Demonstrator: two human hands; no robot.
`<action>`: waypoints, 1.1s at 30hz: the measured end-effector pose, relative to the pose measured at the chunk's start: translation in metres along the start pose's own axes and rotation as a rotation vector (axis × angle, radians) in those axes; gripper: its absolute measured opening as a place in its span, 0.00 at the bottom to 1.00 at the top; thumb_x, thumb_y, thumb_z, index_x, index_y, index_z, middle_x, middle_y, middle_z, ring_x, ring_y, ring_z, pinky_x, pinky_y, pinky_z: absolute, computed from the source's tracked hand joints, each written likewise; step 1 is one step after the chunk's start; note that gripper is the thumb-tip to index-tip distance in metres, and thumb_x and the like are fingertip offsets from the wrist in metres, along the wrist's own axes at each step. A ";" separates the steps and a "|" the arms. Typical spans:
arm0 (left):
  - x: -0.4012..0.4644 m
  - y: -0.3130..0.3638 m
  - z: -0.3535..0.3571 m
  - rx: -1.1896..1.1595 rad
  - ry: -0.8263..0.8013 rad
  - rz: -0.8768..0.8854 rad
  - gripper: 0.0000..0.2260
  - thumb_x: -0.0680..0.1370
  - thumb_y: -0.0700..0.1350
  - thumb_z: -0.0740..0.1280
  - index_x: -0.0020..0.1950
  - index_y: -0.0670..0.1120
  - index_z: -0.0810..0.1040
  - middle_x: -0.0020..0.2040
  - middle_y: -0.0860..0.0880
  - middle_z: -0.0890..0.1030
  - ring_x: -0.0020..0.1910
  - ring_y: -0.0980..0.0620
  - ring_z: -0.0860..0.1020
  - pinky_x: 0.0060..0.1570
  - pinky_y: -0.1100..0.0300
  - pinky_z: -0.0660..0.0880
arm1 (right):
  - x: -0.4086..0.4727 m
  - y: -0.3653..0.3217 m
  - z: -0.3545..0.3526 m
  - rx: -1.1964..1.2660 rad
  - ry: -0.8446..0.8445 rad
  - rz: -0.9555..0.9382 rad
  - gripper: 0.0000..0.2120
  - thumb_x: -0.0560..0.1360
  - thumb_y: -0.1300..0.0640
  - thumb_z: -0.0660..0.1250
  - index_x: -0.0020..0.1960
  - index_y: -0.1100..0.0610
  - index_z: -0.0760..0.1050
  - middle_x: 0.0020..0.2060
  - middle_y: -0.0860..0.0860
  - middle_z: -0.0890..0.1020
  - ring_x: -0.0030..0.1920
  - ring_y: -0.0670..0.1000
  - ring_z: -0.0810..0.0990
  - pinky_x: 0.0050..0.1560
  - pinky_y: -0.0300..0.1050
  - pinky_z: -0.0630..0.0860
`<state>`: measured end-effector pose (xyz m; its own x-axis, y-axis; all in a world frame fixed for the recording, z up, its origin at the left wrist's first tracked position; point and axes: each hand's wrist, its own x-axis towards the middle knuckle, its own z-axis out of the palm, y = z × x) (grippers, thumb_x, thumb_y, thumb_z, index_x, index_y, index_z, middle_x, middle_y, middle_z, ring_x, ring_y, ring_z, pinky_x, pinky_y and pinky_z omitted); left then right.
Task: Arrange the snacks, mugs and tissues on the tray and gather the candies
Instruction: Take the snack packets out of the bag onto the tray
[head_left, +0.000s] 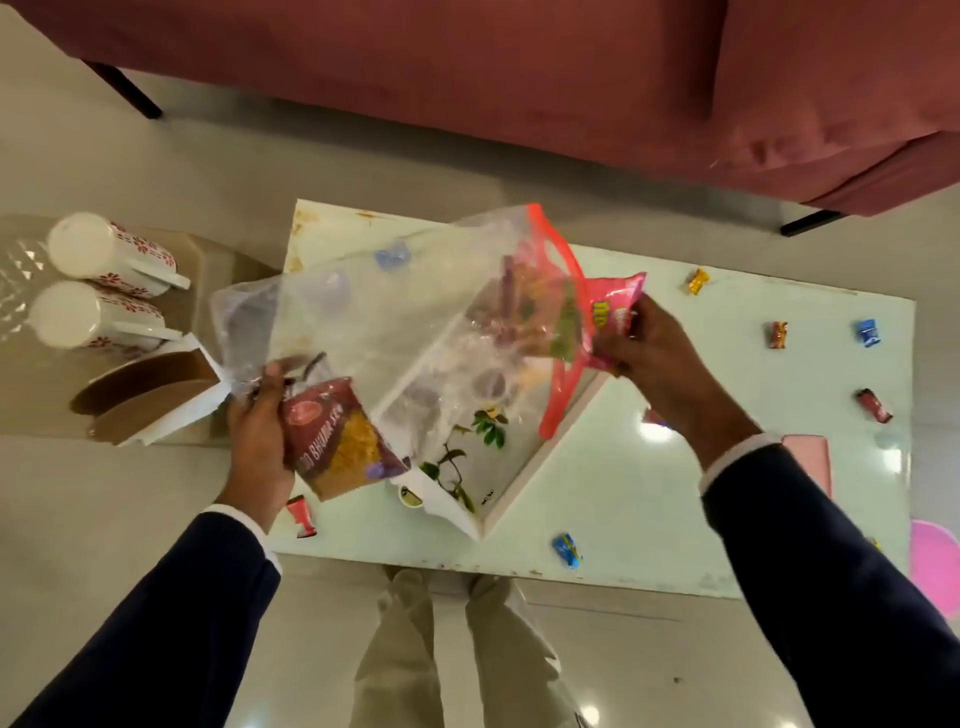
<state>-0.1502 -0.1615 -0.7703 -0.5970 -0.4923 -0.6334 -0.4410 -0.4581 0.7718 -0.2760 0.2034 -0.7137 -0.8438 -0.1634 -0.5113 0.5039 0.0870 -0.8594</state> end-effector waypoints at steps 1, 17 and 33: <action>0.001 0.003 -0.001 -0.034 0.023 -0.009 0.13 0.84 0.49 0.63 0.59 0.44 0.82 0.62 0.43 0.83 0.60 0.41 0.81 0.60 0.44 0.79 | 0.001 -0.001 -0.016 0.047 0.047 0.004 0.24 0.70 0.62 0.75 0.64 0.60 0.75 0.54 0.56 0.85 0.52 0.54 0.84 0.52 0.51 0.82; -0.002 0.007 0.003 -0.273 -0.008 -0.137 0.26 0.82 0.62 0.59 0.73 0.47 0.69 0.75 0.43 0.73 0.72 0.44 0.74 0.71 0.43 0.71 | 0.112 0.039 -0.055 -0.949 -0.104 0.276 0.27 0.68 0.56 0.80 0.61 0.63 0.74 0.58 0.60 0.80 0.59 0.61 0.78 0.60 0.53 0.76; -0.012 -0.009 0.028 -0.092 -0.126 -0.109 0.21 0.83 0.57 0.61 0.65 0.43 0.79 0.57 0.43 0.84 0.52 0.46 0.84 0.55 0.49 0.82 | 0.011 -0.020 -0.007 -0.078 -0.219 -0.085 0.12 0.78 0.67 0.67 0.59 0.61 0.81 0.56 0.53 0.85 0.55 0.54 0.84 0.53 0.43 0.81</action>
<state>-0.1582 -0.1308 -0.7683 -0.6303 -0.3423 -0.6968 -0.4481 -0.5726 0.6866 -0.2970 0.2071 -0.7019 -0.8181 -0.3819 -0.4299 0.4097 0.1375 -0.9018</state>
